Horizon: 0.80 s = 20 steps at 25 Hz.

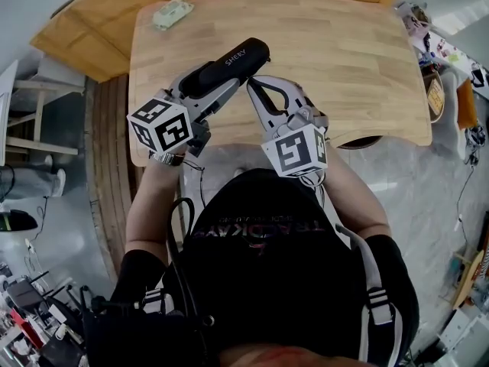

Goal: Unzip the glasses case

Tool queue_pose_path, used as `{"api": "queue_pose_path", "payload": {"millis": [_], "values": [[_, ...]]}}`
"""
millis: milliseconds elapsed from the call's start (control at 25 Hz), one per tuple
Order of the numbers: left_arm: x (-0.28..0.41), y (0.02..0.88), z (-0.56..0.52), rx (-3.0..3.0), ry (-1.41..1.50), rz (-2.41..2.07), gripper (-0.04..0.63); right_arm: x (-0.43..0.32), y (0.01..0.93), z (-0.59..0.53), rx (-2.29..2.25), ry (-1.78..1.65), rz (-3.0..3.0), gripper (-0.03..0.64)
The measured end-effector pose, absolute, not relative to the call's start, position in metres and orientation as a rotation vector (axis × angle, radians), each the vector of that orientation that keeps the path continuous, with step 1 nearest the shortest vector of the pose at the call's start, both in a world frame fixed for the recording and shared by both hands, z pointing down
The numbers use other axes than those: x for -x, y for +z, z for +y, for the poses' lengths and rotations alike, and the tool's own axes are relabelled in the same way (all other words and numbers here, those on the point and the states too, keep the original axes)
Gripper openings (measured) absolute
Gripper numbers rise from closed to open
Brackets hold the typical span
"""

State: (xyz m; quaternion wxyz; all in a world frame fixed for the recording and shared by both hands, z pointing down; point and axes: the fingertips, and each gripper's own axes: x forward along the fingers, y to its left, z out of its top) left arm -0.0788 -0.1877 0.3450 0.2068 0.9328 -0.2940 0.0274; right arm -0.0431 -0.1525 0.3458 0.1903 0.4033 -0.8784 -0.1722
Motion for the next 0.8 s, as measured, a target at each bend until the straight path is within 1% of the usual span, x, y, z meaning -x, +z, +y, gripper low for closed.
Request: {"api": "queue_pose_path", "payload": {"millis": [80,280,560,640,800], "values": [[0.079,0.346,-0.187,-2.625,0.090,-0.817,0.311,0.044,0.348,-0.151,-1.115,-0.435,-2.495,0.021],[0.082,0.343,-0.179,-2.690,0.069,-0.742,0.311,0.039,0.348,-0.147,-1.079,-0.175,-2.626,0.021],[0.088,0.323,-0.153,-2.858,-0.014,-0.455,0.310,-0.004,0.333,-0.145,-1.130,-0.064,-2.632,0.021],[0.089,0.318,-0.141,-2.917,-0.013,-0.351,0.308,-0.013,0.328,-0.140,-1.108,-0.076,-2.629,0.021],[0.091,0.312,-0.118,-2.967,-0.011,-0.146,0.305,-0.013,0.308,-0.122,-0.987,-0.230,-2.704,0.021]]}}
